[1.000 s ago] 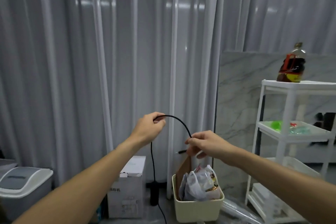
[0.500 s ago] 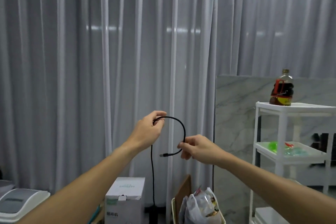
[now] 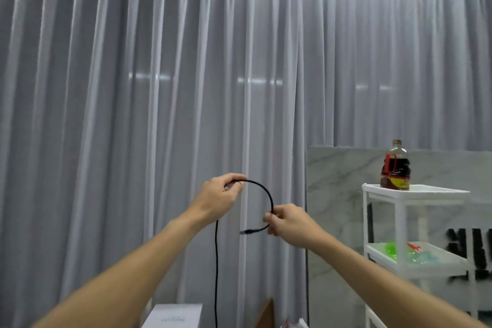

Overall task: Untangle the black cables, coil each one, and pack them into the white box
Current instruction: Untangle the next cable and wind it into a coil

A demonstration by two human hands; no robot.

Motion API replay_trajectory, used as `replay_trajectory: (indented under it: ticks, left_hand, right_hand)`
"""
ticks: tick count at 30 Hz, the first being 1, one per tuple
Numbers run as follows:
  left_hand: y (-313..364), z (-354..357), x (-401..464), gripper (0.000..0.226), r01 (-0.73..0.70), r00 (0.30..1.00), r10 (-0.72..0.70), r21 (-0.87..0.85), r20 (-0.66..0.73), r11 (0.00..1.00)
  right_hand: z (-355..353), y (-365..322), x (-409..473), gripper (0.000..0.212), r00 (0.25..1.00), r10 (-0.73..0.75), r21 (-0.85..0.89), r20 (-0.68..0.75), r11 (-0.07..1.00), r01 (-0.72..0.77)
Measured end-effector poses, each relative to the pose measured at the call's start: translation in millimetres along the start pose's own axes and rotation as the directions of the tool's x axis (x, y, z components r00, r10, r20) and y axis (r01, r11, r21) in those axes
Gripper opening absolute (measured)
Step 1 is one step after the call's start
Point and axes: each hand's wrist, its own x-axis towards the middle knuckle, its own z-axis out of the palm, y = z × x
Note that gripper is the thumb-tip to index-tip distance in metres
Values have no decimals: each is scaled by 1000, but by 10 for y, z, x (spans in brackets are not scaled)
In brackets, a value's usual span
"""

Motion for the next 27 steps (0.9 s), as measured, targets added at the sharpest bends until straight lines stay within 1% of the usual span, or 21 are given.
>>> replay_trajectory:
  ticks: [2,4,5,7,9,10,11,13,16,17,19,20,22,24,25,26,27]
  left_hand:
    - [95,-31,-1,24,-12,1000,11,73,18,997]
    - [145,-62,-13,31,-41,998,32,163,58,986]
    - [154,-72,-16,34,-59,995,43,199,86,978]
    - [171,-91,-37,36,-86,991,55,265,123,960]
    - [195,-107,-57,36,-108,987,65,316,144,942]
    - [216,-116,-72,36,-120,985,73,324,155,938]
    - [236,-130,-93,36,-137,983,88,319,162,938]
    - [273,-177,-130,35,-158,981,115,287,159,945]
    - [263,-233,-176,32,-162,983,138,220,124,962]
    - [248,-237,-190,24,-132,987,109,201,122,971]
    - [191,-237,-206,7,1,989,-26,168,145,986]
    - [143,-235,-217,12,67,981,-92,147,170,987]
    - [0,-235,-250,18,164,963,-178,84,201,983]
    - [-186,-233,-321,14,241,949,-237,5,206,971]
    - [-279,-223,-365,9,273,945,-260,-43,199,961]
    - [-355,-209,-402,4,298,943,-277,-95,187,950]
    - [-409,-192,-431,8,311,943,-285,-147,174,939]
  right_hand:
    - [-39,-92,16,38,1000,7,-78,19,997,-6]
    - [-69,-220,7,37,999,-11,-91,51,996,15]
    - [-88,-288,2,35,998,-28,-48,59,998,30]
    - [-127,-419,8,26,995,-44,148,92,988,30]
    - [-185,-534,-9,20,976,-79,401,204,916,-10]
    - [-216,-581,-22,14,960,-111,479,256,878,-26]
    - [-244,-623,-39,9,949,-133,512,286,858,-34]
    - [-289,-678,-64,11,953,-136,537,269,843,-31]
    - [-298,-681,-66,24,982,-120,630,148,777,0]
    - [-282,-683,-66,25,985,-122,653,125,757,10]
    - [-225,-701,-81,26,987,-123,676,102,737,22]
    - [-200,-710,-86,25,990,-115,692,87,722,23]
    - [-201,-711,-68,23,996,-83,743,32,668,32]
    - [-261,-685,-29,22,998,-50,793,-35,606,58]
    - [-297,-662,-4,22,997,-32,805,-64,590,71]
    - [-328,-634,16,22,996,-15,805,-87,588,79]
    - [-343,-596,36,22,995,-2,796,-104,600,84]
